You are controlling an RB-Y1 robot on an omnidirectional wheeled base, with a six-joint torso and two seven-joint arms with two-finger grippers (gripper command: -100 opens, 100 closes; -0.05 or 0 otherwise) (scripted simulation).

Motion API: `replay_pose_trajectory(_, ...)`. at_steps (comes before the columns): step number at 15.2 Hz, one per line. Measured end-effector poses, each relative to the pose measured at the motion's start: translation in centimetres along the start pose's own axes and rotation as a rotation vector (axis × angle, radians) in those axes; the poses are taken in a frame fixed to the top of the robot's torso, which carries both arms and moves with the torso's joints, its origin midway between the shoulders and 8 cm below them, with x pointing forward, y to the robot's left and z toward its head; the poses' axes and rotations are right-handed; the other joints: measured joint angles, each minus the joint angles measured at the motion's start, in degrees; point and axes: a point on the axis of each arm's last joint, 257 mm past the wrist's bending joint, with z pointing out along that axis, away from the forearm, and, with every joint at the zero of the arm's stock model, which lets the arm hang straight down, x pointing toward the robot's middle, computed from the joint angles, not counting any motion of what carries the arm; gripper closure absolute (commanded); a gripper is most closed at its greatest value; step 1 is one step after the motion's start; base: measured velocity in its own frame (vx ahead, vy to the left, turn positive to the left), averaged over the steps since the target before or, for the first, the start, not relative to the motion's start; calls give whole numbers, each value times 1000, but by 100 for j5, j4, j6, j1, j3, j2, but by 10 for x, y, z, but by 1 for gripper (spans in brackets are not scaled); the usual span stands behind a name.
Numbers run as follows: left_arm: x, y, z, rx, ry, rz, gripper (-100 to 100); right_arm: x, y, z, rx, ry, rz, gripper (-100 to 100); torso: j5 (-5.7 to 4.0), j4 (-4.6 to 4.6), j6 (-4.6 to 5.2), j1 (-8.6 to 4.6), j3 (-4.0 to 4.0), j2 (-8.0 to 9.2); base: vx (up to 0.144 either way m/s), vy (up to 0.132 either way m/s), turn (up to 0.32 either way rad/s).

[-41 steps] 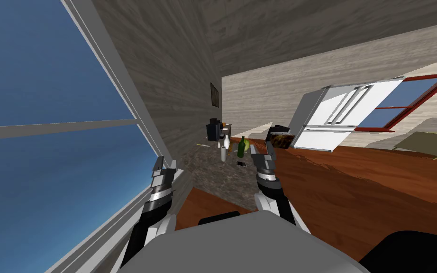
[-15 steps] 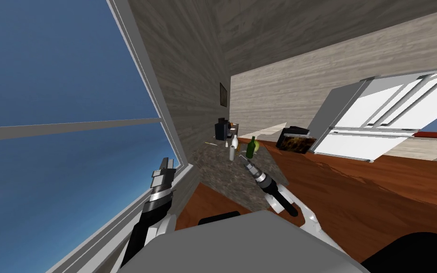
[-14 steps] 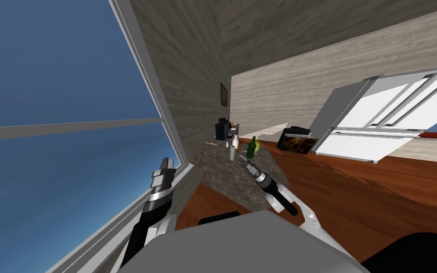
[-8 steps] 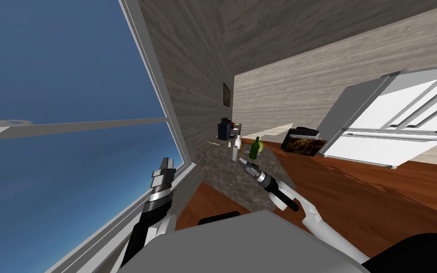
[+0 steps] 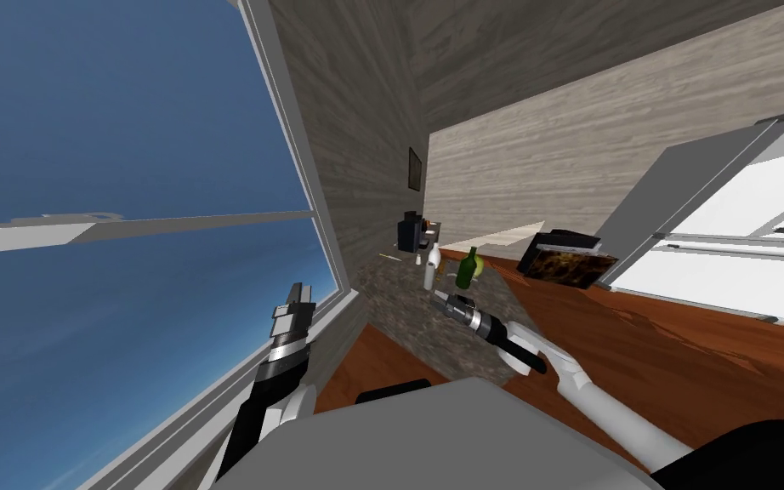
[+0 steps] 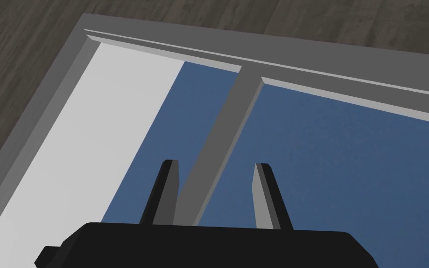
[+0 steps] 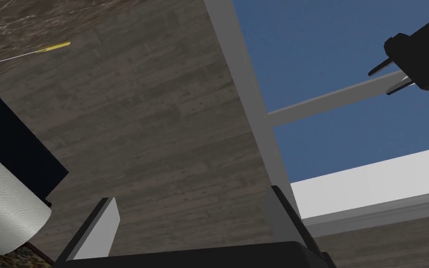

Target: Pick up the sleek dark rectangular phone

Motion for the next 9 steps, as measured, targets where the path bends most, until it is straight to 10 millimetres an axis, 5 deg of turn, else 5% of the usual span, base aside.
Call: replay_pose_trajectory(9,0,0,0,0,0,0,0,34,-53,-44,48,250,-161,-100,0,0,0,-1,-1,-3,9,19,121)
